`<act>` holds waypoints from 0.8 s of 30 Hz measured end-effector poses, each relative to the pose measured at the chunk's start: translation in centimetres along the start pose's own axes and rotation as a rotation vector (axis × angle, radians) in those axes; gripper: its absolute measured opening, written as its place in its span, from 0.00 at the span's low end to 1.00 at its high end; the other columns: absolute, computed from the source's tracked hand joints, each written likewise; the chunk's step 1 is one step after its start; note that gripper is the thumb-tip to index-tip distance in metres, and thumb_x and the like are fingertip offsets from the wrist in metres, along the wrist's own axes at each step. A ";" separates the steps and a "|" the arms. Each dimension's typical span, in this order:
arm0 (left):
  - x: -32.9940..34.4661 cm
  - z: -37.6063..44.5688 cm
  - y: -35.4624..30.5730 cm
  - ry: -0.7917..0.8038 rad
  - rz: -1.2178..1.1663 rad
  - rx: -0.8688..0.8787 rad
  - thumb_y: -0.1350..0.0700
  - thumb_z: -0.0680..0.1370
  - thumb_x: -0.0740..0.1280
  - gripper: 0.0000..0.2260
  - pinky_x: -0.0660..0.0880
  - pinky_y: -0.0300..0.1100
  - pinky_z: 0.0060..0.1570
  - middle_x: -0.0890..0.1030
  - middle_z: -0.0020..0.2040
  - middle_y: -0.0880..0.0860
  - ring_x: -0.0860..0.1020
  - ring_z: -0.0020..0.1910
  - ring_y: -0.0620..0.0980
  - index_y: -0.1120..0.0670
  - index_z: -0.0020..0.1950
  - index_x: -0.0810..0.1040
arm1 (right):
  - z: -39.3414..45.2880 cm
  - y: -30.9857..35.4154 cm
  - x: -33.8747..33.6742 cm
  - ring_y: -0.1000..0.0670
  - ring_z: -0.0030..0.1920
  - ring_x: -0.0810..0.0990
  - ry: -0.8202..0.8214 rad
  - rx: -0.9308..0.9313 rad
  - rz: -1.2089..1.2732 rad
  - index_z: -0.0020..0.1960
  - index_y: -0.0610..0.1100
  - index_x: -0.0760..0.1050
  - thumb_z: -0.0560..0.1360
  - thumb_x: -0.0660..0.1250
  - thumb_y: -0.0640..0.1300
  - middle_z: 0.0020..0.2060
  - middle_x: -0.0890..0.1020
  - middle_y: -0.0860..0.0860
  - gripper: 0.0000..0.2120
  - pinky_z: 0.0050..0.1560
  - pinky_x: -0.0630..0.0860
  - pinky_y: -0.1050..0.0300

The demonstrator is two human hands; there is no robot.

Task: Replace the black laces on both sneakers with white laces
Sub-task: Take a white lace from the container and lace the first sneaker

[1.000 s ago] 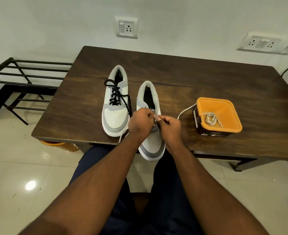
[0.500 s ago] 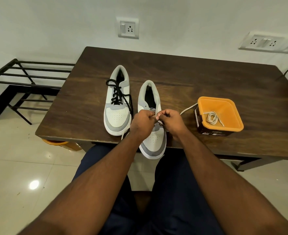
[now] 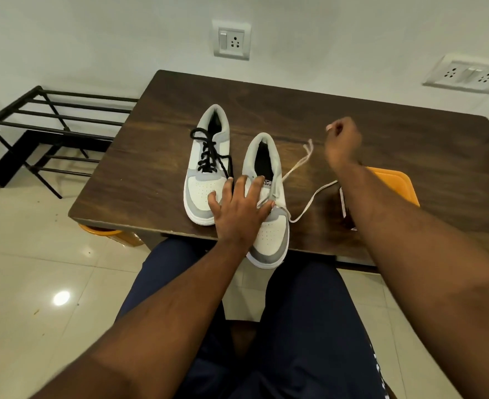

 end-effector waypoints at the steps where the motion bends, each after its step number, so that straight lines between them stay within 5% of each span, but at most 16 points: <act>1: 0.0 0.0 0.0 -0.033 -0.006 0.004 0.37 0.77 0.62 0.25 0.59 0.64 0.65 0.71 0.71 0.51 0.66 0.72 0.55 0.42 0.72 0.67 | -1.2 0.0 0.4 0.46 0.49 0.79 0.001 0.012 0.047 0.52 0.43 0.75 0.79 0.63 0.45 0.48 0.81 0.47 0.07 0.50 0.73 0.52; 5: 0.3 -0.2 0.0 -0.153 -0.008 0.025 0.37 0.75 0.63 0.24 0.64 0.63 0.61 0.76 0.67 0.51 0.74 0.67 0.55 0.44 0.69 0.71 | -8.8 -1.6 3.8 0.53 0.40 0.75 0.185 0.030 0.183 0.43 0.47 0.75 0.77 0.67 0.45 0.38 0.78 0.54 0.05 0.41 0.72 0.58; 10: 0.2 -0.3 0.0 -0.193 -0.006 0.042 0.37 0.74 0.62 0.24 0.66 0.62 0.61 0.77 0.66 0.50 0.75 0.65 0.54 0.44 0.68 0.71 | -13.7 -1.7 5.5 0.61 0.44 0.76 0.375 -0.208 0.222 0.53 0.41 0.81 0.76 0.66 0.35 0.48 0.77 0.50 0.08 0.46 0.69 0.76; 20: 0.6 -0.4 0.2 -0.148 -0.047 -0.004 0.39 0.74 0.67 0.25 0.64 0.64 0.62 0.76 0.68 0.50 0.74 0.67 0.55 0.45 0.69 0.72 | -13.2 1.2 6.5 0.53 0.45 0.74 0.578 -0.589 -0.126 0.49 0.40 0.80 0.76 0.66 0.40 0.46 0.77 0.49 0.05 0.46 0.75 0.54; 24: 0.4 -0.3 0.2 -0.108 -0.054 -0.014 0.38 0.76 0.65 0.24 0.62 0.65 0.63 0.75 0.70 0.50 0.73 0.68 0.55 0.44 0.70 0.71 | -8.7 2.4 4.4 0.50 0.46 0.73 0.371 -0.630 -0.354 0.54 0.42 0.77 0.79 0.62 0.43 0.51 0.73 0.46 0.08 0.43 0.71 0.55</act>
Point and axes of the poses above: each hand's wrist, its own z-axis towards the middle knuckle, its own x-axis out of the palm, y = z × x, the point moved 9 cm from there along z, towards the middle knuckle
